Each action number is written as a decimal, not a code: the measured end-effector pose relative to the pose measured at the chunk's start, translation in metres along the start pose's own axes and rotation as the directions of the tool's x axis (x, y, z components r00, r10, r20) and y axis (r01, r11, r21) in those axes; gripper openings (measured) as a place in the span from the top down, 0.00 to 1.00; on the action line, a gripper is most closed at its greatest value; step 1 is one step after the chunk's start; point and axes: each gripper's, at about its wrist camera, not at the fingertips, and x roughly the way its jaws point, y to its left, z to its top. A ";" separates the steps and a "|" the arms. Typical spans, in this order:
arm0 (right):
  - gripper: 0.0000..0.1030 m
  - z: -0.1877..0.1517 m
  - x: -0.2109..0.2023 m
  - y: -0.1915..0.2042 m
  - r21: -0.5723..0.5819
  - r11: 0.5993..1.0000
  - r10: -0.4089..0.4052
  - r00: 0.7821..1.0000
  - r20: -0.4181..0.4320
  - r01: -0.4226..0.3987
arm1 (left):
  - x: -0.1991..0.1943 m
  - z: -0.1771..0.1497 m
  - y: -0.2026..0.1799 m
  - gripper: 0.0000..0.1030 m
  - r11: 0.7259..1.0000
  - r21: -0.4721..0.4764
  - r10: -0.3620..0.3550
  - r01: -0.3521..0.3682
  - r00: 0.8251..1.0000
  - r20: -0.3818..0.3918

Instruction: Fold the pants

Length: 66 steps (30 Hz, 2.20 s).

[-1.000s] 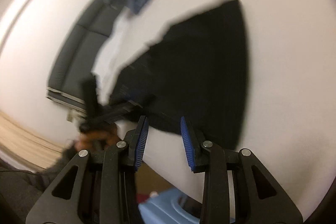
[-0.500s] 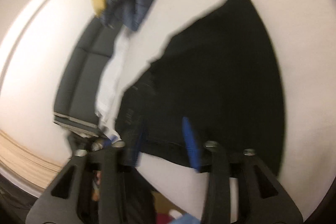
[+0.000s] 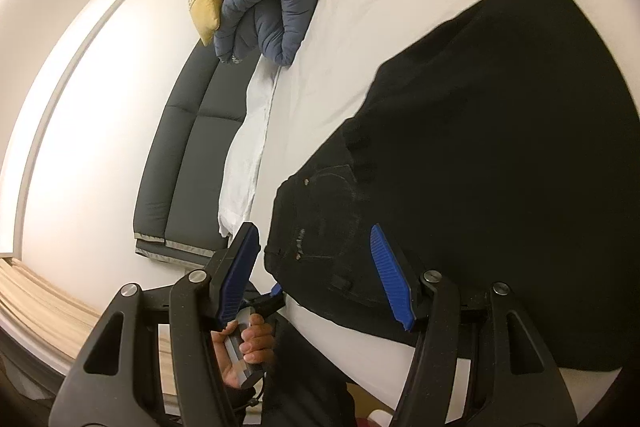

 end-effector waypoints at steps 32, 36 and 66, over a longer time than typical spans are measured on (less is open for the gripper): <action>0.46 0.041 0.067 0.009 0.024 0.987 -0.152 0.981 -0.123 0.156 | -0.012 -0.025 -0.146 0.87 0.915 0.403 -0.014 0.002 1.000 0.027; 0.46 0.053 0.033 0.014 0.022 0.996 -0.081 0.989 -0.124 0.084 | 0.018 -0.078 -0.214 0.87 0.773 0.634 0.035 -0.027 0.999 -0.001; 0.86 0.082 -0.024 -0.036 -0.211 0.935 -0.313 0.942 -0.118 0.285 | 0.133 -0.304 -0.271 0.87 0.259 0.964 0.295 -0.064 0.955 -0.016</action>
